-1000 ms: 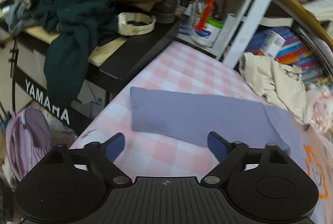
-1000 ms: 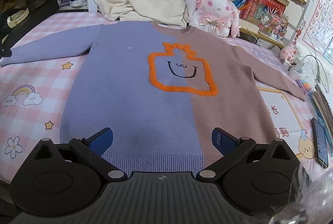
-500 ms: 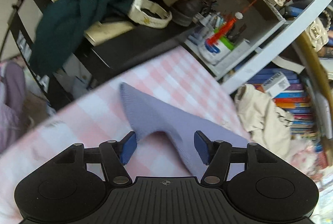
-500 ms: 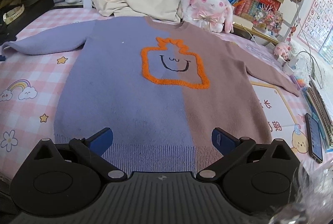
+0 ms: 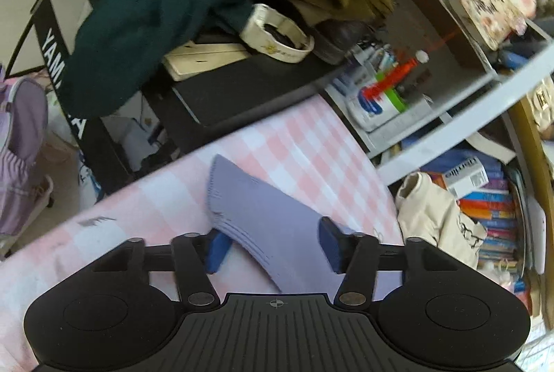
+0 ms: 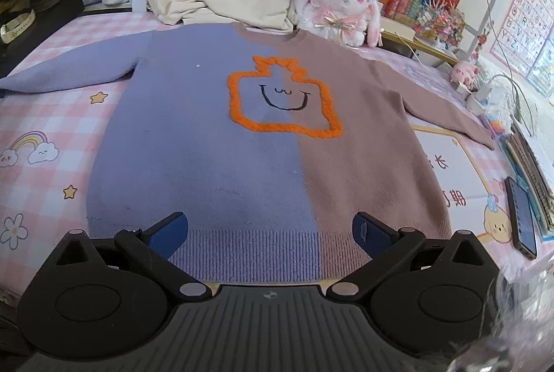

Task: Fold clothes
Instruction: 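Close the left gripper on the lavender sleeve cuff, then lift the lavender sleeve with the left gripper and carry it across the sweater body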

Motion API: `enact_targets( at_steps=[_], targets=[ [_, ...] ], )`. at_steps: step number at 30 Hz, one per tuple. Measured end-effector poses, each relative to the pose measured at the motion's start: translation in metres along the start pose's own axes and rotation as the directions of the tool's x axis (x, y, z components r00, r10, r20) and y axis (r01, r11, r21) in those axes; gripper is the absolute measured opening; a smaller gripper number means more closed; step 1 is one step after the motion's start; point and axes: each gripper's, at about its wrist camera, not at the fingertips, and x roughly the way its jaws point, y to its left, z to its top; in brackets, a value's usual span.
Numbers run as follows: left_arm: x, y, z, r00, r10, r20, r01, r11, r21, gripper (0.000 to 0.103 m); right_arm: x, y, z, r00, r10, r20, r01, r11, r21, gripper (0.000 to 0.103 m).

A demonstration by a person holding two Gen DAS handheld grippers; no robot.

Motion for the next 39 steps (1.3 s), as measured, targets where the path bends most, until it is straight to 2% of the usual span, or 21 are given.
enact_targets(
  at_steps=[8,12,20,25,30,35,39],
  targets=[
    [-0.001,0.013,0.005,1.0,0.015,-0.016,-0.016,0.999,-0.048,0.017,0.004,0.0,0.002,1.0,0.009,-0.014,-0.009,1.0,-0.003,0.102],
    [0.0,0.015,0.005,0.999,0.03,-0.019,-0.03,0.999,-0.024,0.007,0.005,-0.003,0.002,1.0,0.011,-0.017,-0.012,1.0,-0.003,0.102],
    [0.002,0.01,0.005,0.998,0.058,-0.02,-0.058,0.998,-0.022,0.003,0.01,-0.023,0.002,1.0,0.009,-0.015,-0.009,1.0,0.027,0.102],
    [-0.005,-0.008,0.002,0.998,0.054,0.021,-0.054,0.998,0.037,0.003,0.019,-0.04,0.005,1.0,0.028,-0.009,-0.028,0.999,0.028,0.102],
    [-0.016,-0.042,-0.007,0.998,0.027,0.062,-0.035,0.991,0.129,0.003,0.029,-0.063,0.009,0.998,0.06,0.006,-0.06,0.998,0.016,0.102],
    [-0.028,-0.094,-0.03,0.996,-0.012,0.089,-0.01,0.969,0.249,0.003,0.044,-0.099,0.017,0.994,0.109,0.005,-0.109,0.994,0.019,0.102],
    [-0.036,-0.148,-0.054,0.994,-0.061,0.091,0.022,0.925,0.379,0.003,0.056,-0.122,0.02,0.986,0.167,-0.007,-0.167,0.986,-0.011,0.102]
  ],
)
